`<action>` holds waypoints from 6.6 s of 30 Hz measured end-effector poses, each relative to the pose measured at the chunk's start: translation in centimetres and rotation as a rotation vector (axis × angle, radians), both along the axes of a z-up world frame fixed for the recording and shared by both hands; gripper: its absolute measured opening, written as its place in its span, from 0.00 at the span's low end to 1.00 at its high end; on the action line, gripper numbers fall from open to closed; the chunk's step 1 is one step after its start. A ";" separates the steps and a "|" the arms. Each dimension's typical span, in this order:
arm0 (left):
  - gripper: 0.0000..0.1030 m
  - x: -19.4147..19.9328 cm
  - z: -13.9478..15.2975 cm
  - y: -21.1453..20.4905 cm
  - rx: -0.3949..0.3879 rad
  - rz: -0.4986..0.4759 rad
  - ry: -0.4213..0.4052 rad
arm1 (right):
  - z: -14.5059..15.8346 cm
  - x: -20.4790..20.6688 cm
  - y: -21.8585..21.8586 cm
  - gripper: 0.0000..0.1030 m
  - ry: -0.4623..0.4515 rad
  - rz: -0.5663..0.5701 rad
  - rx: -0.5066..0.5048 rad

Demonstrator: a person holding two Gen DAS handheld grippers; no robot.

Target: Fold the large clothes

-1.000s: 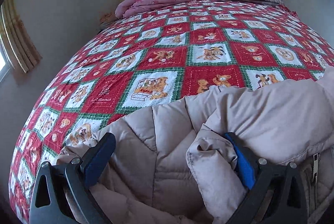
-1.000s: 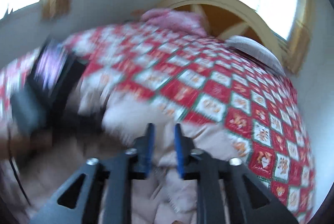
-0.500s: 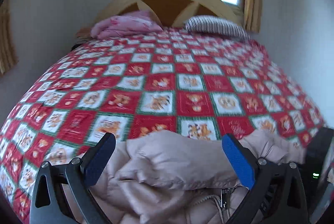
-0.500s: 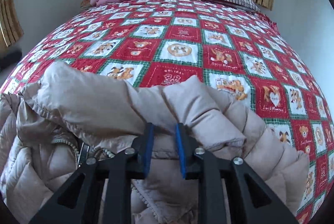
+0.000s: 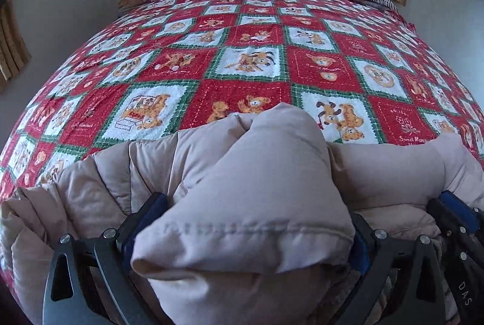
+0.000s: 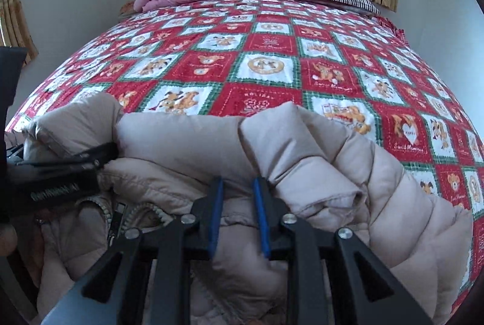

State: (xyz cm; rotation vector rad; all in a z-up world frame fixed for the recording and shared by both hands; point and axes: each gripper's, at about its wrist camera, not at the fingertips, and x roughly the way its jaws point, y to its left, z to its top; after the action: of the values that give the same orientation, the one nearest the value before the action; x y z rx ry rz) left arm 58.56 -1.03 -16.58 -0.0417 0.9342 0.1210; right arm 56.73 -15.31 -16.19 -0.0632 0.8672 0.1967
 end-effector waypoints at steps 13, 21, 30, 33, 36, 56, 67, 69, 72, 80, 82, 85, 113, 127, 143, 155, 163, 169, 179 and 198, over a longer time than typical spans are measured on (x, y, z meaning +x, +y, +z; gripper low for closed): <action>0.99 -4.3 6.1 2.0 -0.131 0.013 -0.238 | -0.5 0.0 -0.3 0.23 0.002 -0.015 0.018; 0.99 -1.7 7.1 0.8 -0.465 -0.140 -0.229 | -0.4 -0.1 -0.5 0.23 -0.006 -0.017 0.040; 0.99 0.7 1.3 0.0 -0.277 -0.047 -0.090 | -0.4 -0.1 -0.9 0.23 -0.004 -0.017 0.072; 0.99 0.4 0.9 -1.1 -0.184 -0.037 -0.079 | -0.5 0.0 -1.1 0.23 0.000 -0.018 0.081; 0.99 0.7 0.5 -1.5 -0.135 -0.031 -0.075 | -0.5 0.0 -1.1 0.23 0.000 -0.019 0.079; 0.99 1.1 -0.2 -2.7 -0.026 -0.023 -0.058 | -0.6 -0.1 -0.6 0.22 0.002 -0.025 0.045; 0.99 1.2 -0.2 -3.0 -0.013 -0.023 -0.055 | -0.6 -0.1 -0.6 0.22 0.002 -0.025 0.044; 0.99 1.2 -0.2 -3.0 -0.012 -0.023 -0.055 | -0.6 -0.1 -0.6 0.22 0.002 -0.025 0.044; 0.99 1.2 -0.2 -3.0 -0.011 -0.023 -0.054 | -0.6 -0.1 -0.6 0.22 0.002 -0.025 0.044; 0.99 1.2 -0.3 -3.0 -0.010 -0.023 -0.054 | -0.7 -0.1 -0.6 0.22 0.002 -0.025 0.045; 0.99 1.2 -0.3 -3.0 -0.009 -0.023 -0.054 | -0.7 -0.1 -0.6 0.22 0.002 -0.025 0.045; 0.99 1.2 -0.3 -3.0 -0.009 -0.023 -0.054 | -0.7 -0.1 -0.6 0.22 0.003 -0.025 0.044; 0.99 -27.2 11.2 10.4 -0.065 -0.188 -0.182 | 7.7 -15.4 -13.1 0.71 0.053 -0.081 0.192; 0.99 -43.9 1.7 15.8 -0.209 -0.071 -0.071 | 3.5 -39.0 -20.3 0.79 0.161 -0.216 0.343; 0.20 -47.3 1.3 14.1 -0.300 -0.195 -0.102 | 0.3 -46.0 -16.5 0.23 0.129 -0.175 0.390; 0.10 -54.7 10.3 14.6 -0.489 -0.355 -0.271 | 3.9 -50.0 -19.2 0.14 0.081 -0.126 0.631; 0.09 -56.9 17.4 14.3 -0.543 -0.439 -0.403 | 12.5 -55.6 -20.6 0.13 -0.084 -0.059 0.708; 0.09 -52.1 20.1 14.7 -0.578 -0.448 -0.418 | 16.9 -54.7 -21.5 0.12 -0.180 -0.033 0.748; 0.18 -38.9 17.9 16.7 -0.544 -0.379 -0.268 | 20.1 -39.2 -20.6 0.12 -0.152 -0.083 0.715; 0.75 -35.6 19.2 23.1 -0.414 -0.237 -0.280 | 10.8 -20.4 -18.3 0.12 0.083 -0.224 0.585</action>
State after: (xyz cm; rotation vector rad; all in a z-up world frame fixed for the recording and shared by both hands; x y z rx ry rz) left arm 22.97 22.02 2.58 -0.3223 0.6658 -0.2937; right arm 36.34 -33.63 -5.37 0.5890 0.8640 0.2367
